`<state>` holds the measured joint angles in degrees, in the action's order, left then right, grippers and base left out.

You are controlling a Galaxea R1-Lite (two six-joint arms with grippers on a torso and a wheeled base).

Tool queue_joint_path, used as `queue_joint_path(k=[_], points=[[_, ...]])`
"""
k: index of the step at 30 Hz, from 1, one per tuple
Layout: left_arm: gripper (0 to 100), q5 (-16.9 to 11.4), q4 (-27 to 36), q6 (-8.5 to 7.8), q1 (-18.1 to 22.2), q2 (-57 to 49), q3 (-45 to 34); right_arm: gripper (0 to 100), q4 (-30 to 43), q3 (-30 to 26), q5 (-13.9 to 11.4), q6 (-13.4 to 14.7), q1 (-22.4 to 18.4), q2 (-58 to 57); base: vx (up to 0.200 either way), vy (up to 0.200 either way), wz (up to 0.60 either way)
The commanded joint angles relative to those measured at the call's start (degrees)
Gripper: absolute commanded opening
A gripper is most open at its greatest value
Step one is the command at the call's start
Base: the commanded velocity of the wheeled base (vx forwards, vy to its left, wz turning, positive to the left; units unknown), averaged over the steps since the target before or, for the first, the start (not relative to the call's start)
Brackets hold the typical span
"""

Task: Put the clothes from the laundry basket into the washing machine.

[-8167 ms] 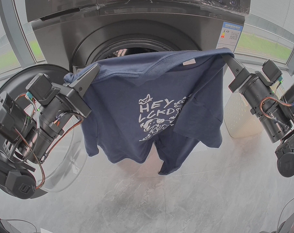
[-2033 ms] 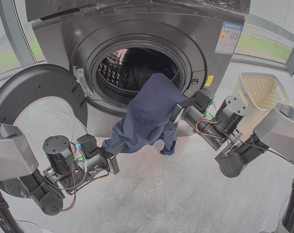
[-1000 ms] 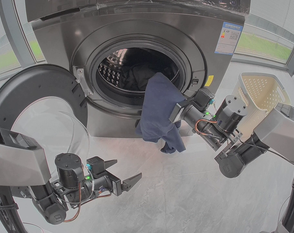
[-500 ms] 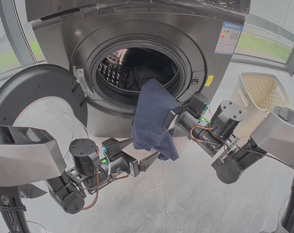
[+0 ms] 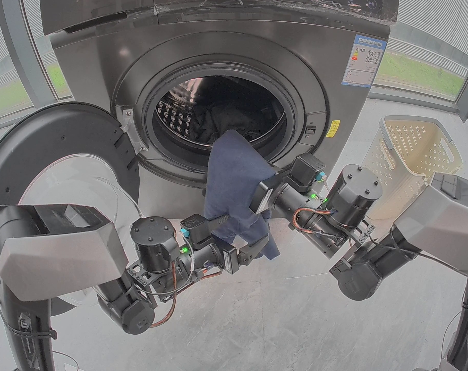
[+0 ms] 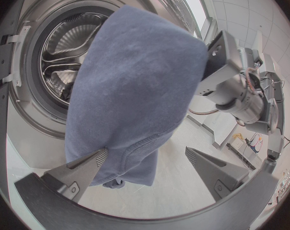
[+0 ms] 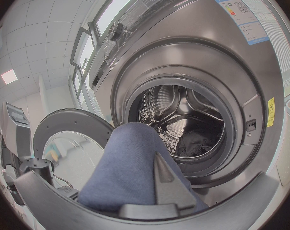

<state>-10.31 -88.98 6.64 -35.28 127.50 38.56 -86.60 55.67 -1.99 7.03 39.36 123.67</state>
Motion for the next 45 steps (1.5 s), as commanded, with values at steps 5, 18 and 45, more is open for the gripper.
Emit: queue_joint_path(k=[5,18,45], points=[[100,1.8,0.1,0.65,0.6,4.8,5.9,0,0.0,-0.2,1.0,0.4,1.8,0.0,0.0,0.0,0.0],[100,7.4,0.0,2.76,1.3,8.5,13.7,0,0.0,-0.4,2.2,0.9,2.0,-0.5,0.0,0.0,0.0],[0,8.3,0.0,3.46,2.2,8.5,15.5,0,0.0,-0.3,2.3,1.2,1.4,-1.1,0.0,0.0,0.0]])
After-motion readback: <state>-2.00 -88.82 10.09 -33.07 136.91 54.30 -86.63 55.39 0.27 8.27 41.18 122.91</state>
